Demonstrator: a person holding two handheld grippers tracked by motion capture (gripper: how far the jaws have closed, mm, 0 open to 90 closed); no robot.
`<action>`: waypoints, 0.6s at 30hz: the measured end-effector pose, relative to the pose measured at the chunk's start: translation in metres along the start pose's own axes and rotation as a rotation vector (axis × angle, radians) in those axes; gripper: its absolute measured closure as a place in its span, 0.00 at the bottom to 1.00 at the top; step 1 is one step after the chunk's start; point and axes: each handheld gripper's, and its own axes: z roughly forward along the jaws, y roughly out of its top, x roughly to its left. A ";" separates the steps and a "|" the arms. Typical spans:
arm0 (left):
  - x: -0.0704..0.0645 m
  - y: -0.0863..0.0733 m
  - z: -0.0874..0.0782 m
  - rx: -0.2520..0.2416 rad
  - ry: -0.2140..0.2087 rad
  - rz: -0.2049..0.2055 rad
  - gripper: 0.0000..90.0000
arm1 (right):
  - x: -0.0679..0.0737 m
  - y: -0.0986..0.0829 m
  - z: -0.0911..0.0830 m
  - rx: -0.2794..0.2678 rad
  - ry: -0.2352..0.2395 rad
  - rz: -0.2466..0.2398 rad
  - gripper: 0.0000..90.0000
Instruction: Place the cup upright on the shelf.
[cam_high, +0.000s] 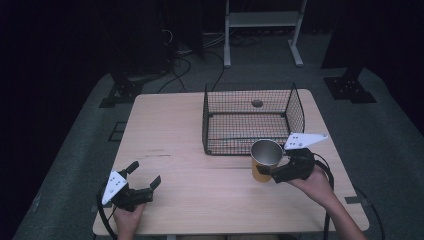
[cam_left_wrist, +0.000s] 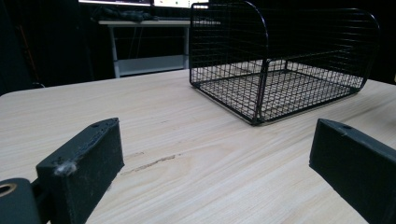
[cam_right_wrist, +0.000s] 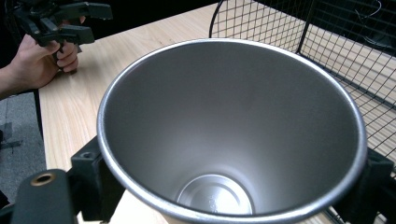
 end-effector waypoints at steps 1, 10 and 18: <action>0.000 0.000 0.000 0.000 0.000 0.000 0.02 | -0.001 0.002 0.000 -0.002 0.000 -0.001 0.15; 0.000 0.000 0.000 -0.001 -0.001 -0.003 0.02 | -0.011 0.015 -0.002 0.000 0.009 0.009 0.15; 0.001 0.000 -0.001 -0.001 -0.001 -0.003 0.02 | -0.019 0.027 -0.003 0.004 0.013 0.007 0.15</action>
